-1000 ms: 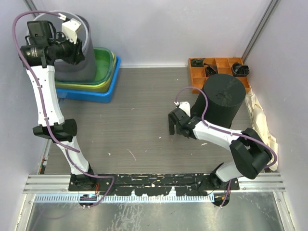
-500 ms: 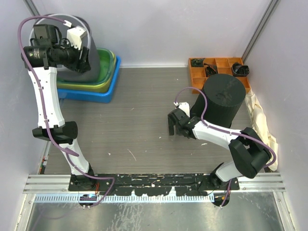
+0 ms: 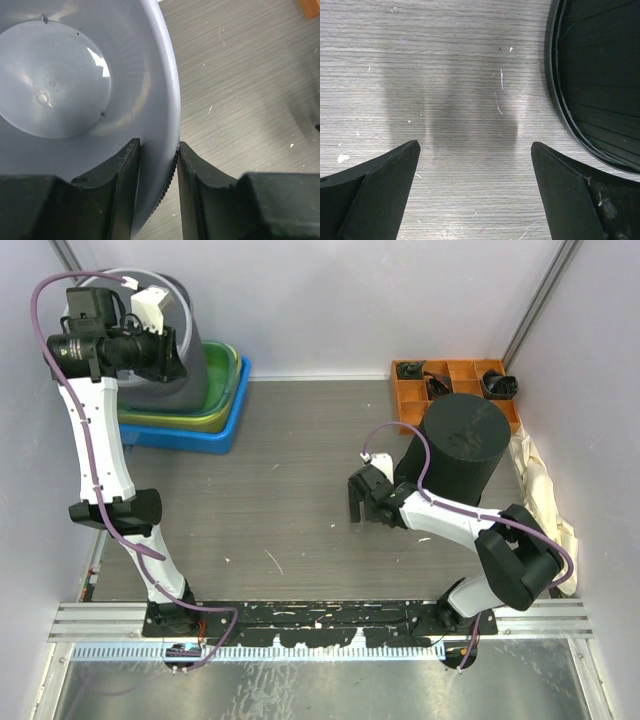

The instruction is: Turn the large container upside down

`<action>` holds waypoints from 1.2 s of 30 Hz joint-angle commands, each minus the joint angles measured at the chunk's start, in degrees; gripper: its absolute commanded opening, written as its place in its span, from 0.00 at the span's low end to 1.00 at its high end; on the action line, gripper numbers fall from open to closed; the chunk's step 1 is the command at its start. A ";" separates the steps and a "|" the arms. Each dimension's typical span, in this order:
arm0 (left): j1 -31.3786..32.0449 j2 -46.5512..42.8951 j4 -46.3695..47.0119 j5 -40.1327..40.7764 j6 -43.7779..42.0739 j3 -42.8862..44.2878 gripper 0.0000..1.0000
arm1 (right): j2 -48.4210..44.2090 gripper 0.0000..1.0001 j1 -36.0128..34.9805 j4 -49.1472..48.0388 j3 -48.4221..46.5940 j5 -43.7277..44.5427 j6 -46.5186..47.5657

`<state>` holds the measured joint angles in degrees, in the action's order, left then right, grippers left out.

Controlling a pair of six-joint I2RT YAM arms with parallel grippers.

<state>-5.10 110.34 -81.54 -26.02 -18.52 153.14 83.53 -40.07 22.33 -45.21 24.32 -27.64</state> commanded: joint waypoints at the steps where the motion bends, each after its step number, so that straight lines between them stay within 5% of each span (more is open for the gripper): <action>1: -0.52 -3.03 3.83 -4.11 4.72 2.34 0.39 | 0.80 1.00 -0.31 -1.12 -1.12 -1.49 -0.18; 8: -0.53 -4.33 4.18 -5.43 5.67 2.66 0.53 | 2.89 1.00 -0.33 -1.76 -1.52 -3.01 0.47; 20: -10.60 -1.47 8.62 -23.12 19.39 3.41 0.42 | 5.56 1.00 -0.30 -2.99 -1.97 -5.99 1.08; 36: -10.80 -0.80 7.06 -13.55 13.22 -0.96 0.36 | 5.60 1.00 -0.35 -3.51 -1.55 -6.65 1.02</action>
<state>-16.01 110.13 -74.70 -43.46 -2.87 153.58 88.58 -40.05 19.73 -45.80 18.22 -26.92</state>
